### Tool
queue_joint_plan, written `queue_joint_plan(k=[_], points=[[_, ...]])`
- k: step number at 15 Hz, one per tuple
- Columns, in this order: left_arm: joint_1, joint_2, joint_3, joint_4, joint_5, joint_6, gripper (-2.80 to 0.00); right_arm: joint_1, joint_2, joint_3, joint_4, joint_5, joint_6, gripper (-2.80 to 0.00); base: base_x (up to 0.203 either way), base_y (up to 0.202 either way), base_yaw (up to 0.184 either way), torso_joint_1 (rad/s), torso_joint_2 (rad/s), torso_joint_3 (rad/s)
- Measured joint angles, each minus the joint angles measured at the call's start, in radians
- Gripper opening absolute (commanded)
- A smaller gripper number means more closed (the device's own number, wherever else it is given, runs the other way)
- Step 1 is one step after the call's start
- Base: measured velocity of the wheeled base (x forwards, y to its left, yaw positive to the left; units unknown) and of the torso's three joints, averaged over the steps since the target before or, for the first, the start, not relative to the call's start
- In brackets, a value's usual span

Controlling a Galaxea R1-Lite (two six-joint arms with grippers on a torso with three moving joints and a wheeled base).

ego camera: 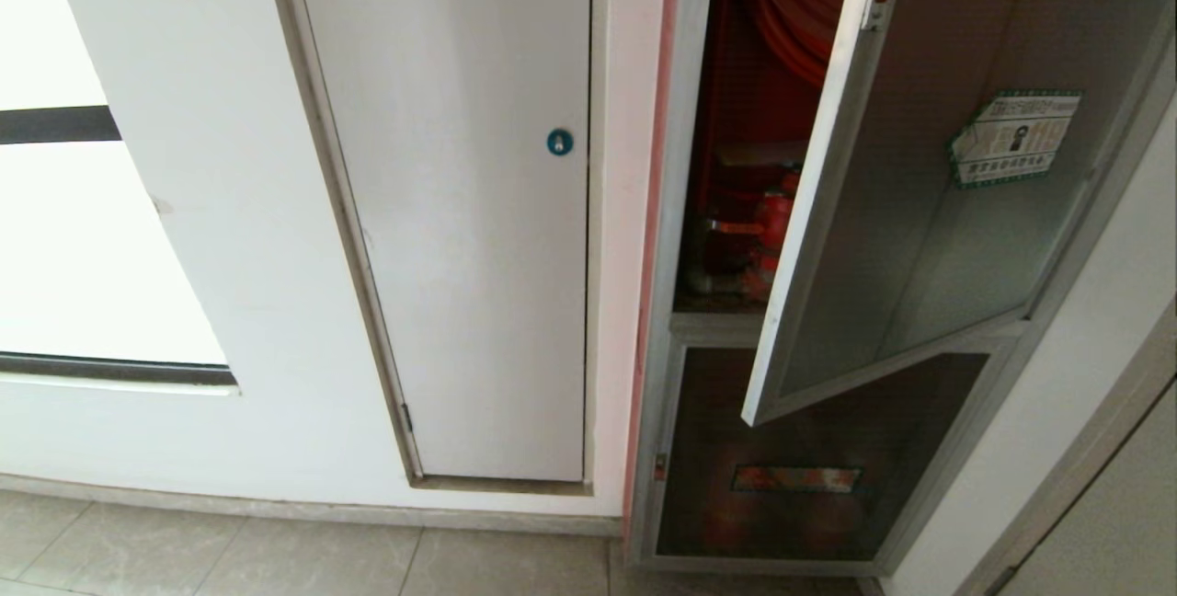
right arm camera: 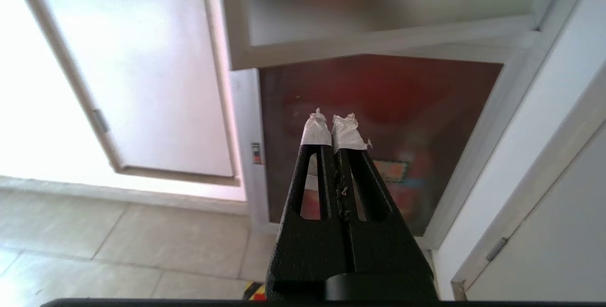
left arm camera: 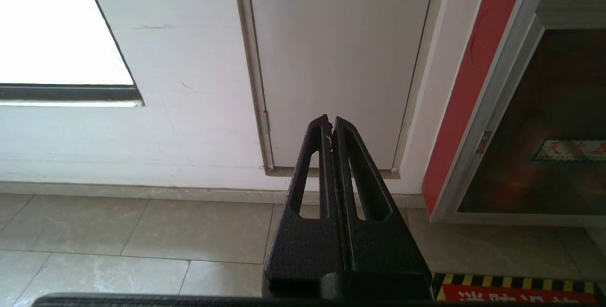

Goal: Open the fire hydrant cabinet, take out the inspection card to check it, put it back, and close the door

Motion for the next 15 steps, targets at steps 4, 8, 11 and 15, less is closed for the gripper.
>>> queue_joint_plan(k=[4, 8, 11, 15], points=[[0.000, 0.000, 0.000, 0.000, 0.000, 0.000, -2.80, 0.000, 0.197, -0.174, 0.028, 0.119, 0.007, -2.80, 0.000, 0.000, 0.000, 0.000, 0.00, 0.000], [0.000, 0.000, 0.000, 0.000, 0.000, 0.000, -2.80, 0.004, 0.542, -0.429, 0.017, 0.311, 0.010, -2.80, 0.000, 0.000, 0.000, 0.000, 0.00, 0.000], [0.000, 0.000, 0.000, 0.000, 0.000, 0.000, -2.80, 0.068, 0.833, -0.647, -0.005, 0.382, 0.047, -2.80, 0.000, 0.000, 0.000, 0.000, 0.00, 0.000], [0.000, 0.000, 0.000, 0.000, 0.000, 0.000, -2.80, 0.313, 1.168, -0.885, -0.052, 0.261, 0.111, -2.80, 0.000, 0.000, 0.000, 0.000, 0.00, 0.000]])
